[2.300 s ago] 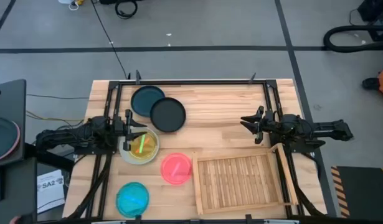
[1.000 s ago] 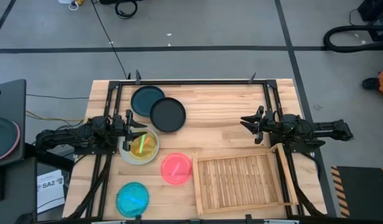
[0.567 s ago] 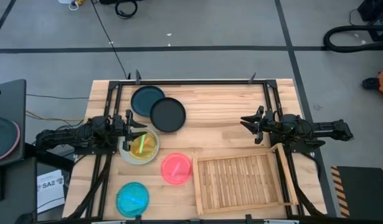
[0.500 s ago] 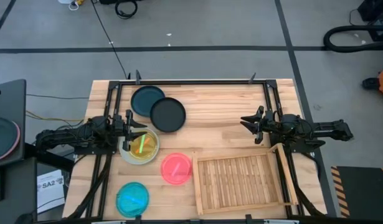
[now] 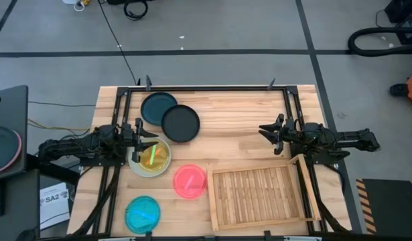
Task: Place and stack plates onto a shelf
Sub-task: Put the black plate on the shelf
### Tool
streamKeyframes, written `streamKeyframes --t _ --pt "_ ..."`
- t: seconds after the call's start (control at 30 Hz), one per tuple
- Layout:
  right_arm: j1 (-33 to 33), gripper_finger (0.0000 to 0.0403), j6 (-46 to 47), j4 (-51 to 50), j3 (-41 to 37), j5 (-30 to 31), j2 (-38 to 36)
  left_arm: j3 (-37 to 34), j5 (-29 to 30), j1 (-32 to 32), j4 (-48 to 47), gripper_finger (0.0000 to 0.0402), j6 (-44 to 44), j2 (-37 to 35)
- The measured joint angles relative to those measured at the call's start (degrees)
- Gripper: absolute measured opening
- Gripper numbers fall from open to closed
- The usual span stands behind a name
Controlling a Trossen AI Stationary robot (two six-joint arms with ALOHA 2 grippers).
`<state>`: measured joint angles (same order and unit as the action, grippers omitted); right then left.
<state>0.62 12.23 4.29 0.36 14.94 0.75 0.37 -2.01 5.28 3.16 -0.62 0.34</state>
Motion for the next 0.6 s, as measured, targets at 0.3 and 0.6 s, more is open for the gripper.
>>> streamKeyframes --t 0.3,0.6 --pt "0.0 0.0134 0.12 2.18 0.0 0.0 0.0 0.0 -0.01 0.01 0.0 0.0135 0.0 0.0" --pt "0.0 0.022 3.26 3.81 0.0 0.0 -0.02 0.0 0.01 0.0 0.0 0.0135 0.0 0.0"
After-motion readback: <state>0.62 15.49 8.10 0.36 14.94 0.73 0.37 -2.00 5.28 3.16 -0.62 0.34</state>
